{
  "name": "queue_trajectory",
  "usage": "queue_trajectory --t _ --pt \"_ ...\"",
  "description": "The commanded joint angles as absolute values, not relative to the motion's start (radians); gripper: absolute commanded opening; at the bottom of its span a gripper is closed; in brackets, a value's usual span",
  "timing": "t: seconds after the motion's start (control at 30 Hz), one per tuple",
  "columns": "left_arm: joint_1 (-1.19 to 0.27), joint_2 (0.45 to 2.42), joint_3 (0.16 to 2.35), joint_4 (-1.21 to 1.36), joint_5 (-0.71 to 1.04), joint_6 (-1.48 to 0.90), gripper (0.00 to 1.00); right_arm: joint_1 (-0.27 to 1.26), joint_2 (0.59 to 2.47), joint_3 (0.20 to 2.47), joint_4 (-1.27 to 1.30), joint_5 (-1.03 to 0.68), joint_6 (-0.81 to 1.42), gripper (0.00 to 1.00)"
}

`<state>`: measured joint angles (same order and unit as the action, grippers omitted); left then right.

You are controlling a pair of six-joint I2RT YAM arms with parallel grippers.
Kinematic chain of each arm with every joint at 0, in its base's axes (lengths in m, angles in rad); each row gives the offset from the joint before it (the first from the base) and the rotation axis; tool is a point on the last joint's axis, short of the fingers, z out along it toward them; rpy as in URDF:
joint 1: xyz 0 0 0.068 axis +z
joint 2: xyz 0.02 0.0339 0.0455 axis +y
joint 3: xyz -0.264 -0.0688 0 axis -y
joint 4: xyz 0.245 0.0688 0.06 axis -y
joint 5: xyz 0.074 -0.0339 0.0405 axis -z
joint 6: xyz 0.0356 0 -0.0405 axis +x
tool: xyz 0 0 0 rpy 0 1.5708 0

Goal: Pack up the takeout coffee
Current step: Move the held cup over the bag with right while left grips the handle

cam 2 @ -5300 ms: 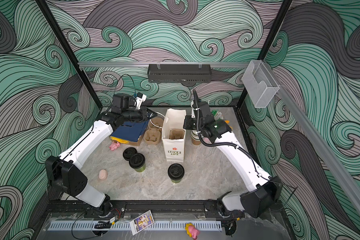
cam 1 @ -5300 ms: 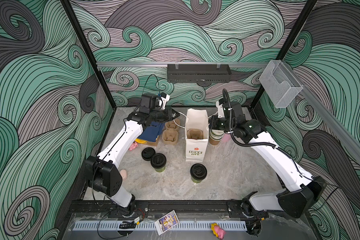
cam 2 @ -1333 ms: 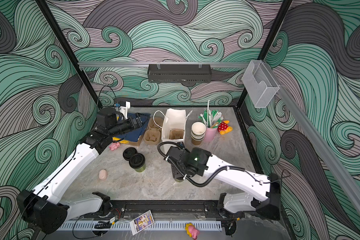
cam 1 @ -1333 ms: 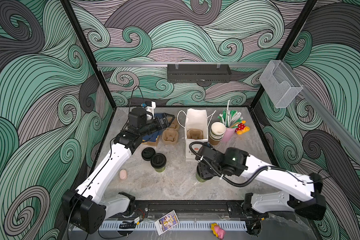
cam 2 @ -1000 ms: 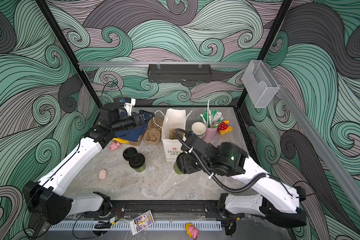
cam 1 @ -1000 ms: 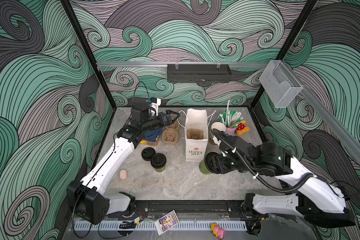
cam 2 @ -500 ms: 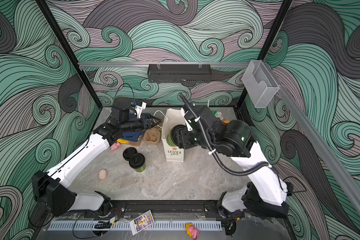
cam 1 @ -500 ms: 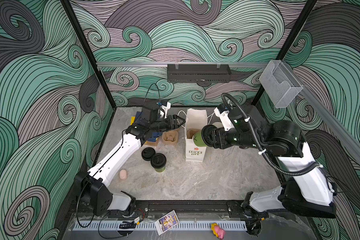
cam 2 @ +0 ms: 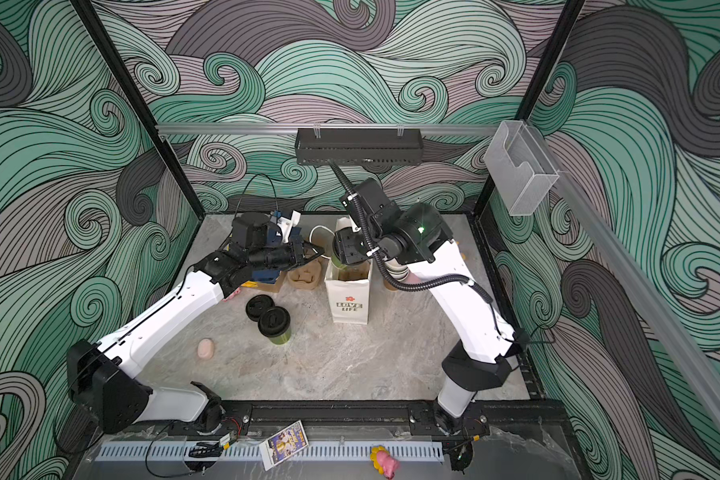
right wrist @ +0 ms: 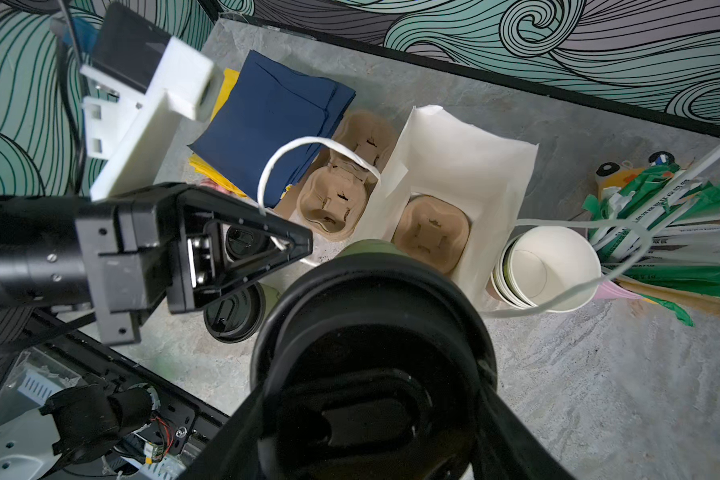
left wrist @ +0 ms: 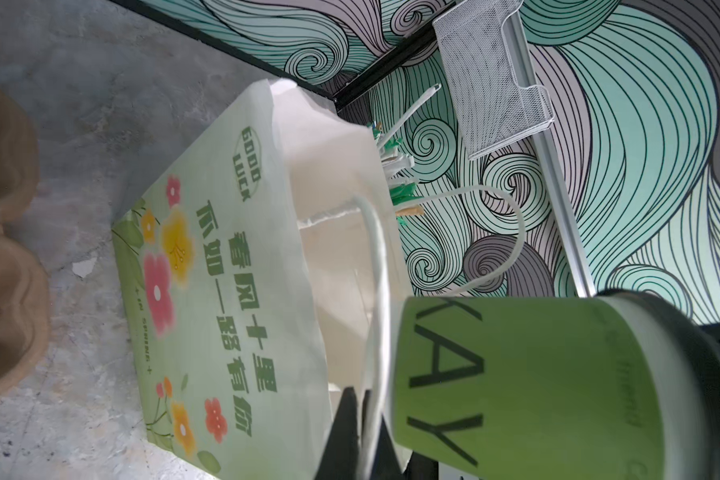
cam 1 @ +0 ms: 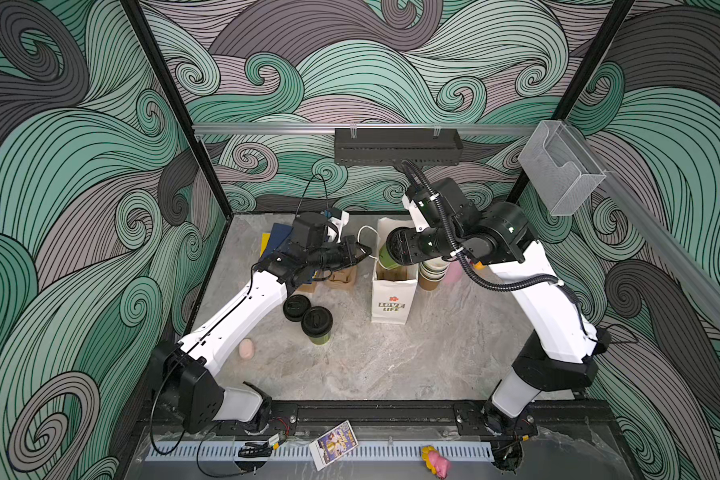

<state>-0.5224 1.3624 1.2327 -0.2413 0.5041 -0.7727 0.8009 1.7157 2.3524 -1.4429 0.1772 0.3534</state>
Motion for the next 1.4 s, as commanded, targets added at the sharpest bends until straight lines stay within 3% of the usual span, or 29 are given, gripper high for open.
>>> queue_trajectory --t 0.0,0.43,1.03,1.37 --pt "-0.552 1.303 1.208 -0.178 0.441 -0.838 0.0 0.792 1.723 2.37 -1.486 0.194 0.322 0.64" --pt "-0.702 1.161 1.032 -0.008 0.235 -1.051 0.0 0.775 1.726 2.343 -1.578 0.192 0.293 0.65" --pt "-0.889 1.051 0.925 0.037 0.048 -1.14 0.0 0.762 1.782 2.297 -1.647 0.081 0.214 0.65" --pt "-0.889 1.012 0.94 -0.04 -0.056 -1.069 0.49 0.721 1.86 2.312 -1.631 0.046 0.144 0.65"
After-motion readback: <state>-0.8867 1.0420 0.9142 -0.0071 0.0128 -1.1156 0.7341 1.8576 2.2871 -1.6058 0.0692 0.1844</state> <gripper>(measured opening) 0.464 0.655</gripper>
